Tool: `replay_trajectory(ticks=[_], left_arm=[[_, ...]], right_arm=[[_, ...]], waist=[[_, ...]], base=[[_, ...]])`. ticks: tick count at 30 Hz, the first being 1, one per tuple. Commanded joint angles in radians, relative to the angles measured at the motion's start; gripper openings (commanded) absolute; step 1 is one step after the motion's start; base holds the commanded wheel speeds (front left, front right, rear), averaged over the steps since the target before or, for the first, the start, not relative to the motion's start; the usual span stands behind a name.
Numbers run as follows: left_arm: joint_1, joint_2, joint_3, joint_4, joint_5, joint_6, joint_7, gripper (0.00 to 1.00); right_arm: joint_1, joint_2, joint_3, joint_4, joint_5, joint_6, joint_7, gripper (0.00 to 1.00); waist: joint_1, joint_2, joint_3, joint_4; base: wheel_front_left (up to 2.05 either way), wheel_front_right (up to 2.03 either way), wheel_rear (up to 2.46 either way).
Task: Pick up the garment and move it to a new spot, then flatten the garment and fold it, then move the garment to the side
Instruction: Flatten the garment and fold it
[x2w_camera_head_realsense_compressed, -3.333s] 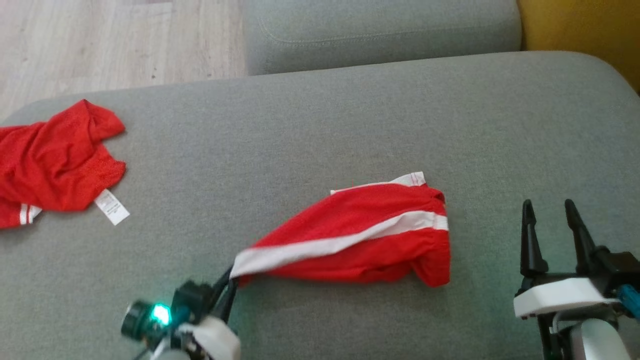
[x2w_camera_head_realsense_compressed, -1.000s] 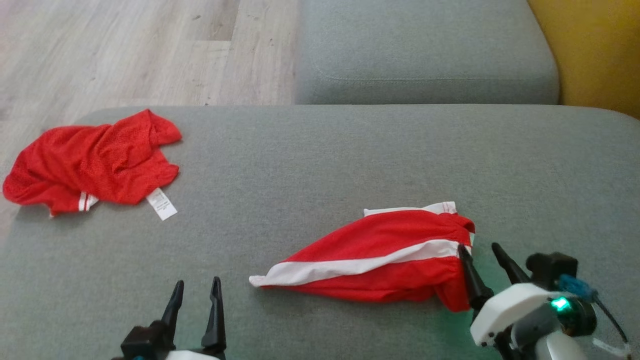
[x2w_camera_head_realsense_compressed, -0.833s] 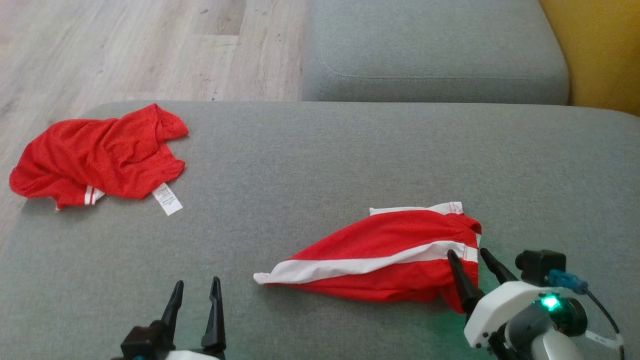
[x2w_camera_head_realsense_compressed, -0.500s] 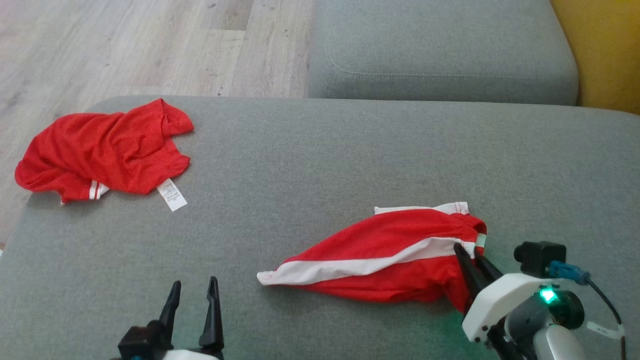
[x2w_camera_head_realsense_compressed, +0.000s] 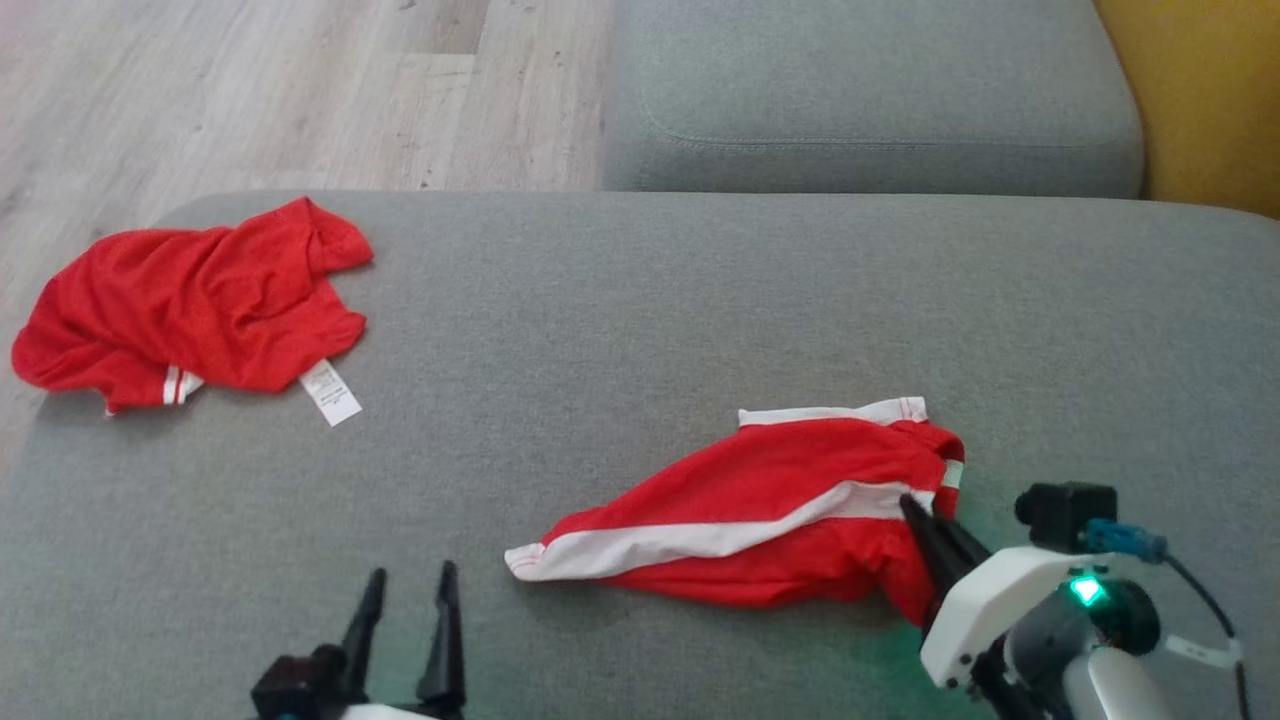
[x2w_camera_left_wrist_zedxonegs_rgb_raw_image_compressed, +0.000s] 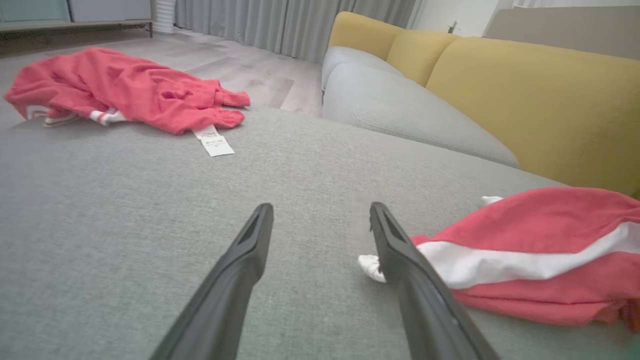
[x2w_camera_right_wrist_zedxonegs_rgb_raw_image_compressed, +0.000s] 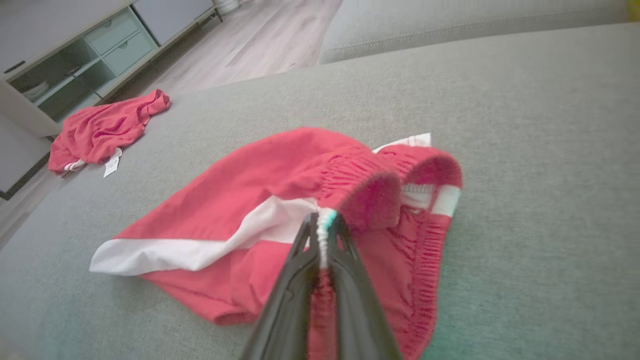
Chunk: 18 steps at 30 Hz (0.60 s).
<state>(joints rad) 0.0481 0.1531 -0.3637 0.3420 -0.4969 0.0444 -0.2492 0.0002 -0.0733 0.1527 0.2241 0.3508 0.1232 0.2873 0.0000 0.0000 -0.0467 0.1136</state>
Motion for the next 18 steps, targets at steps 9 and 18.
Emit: replay_trajectory(ticks=[9,18], left_arm=[[-0.111,-0.050,-0.063,0.085,-0.060,-0.114,0.082,1.00],[-0.205,-0.084,-0.053,0.253,-0.124,-0.121,0.077,1.00]], right_arm=[[-0.047,-0.023,0.005,-0.020,0.004,0.008,-0.049,0.00],[-0.035,-0.014,0.017,0.006,0.001,0.008,-0.075,0.00]], waist=[[0.0000,0.0000,0.000,-0.032],[0.0000,0.0000,0.007,-0.047]], base=[[0.00,0.00,0.00],[0.00,0.00,0.00]])
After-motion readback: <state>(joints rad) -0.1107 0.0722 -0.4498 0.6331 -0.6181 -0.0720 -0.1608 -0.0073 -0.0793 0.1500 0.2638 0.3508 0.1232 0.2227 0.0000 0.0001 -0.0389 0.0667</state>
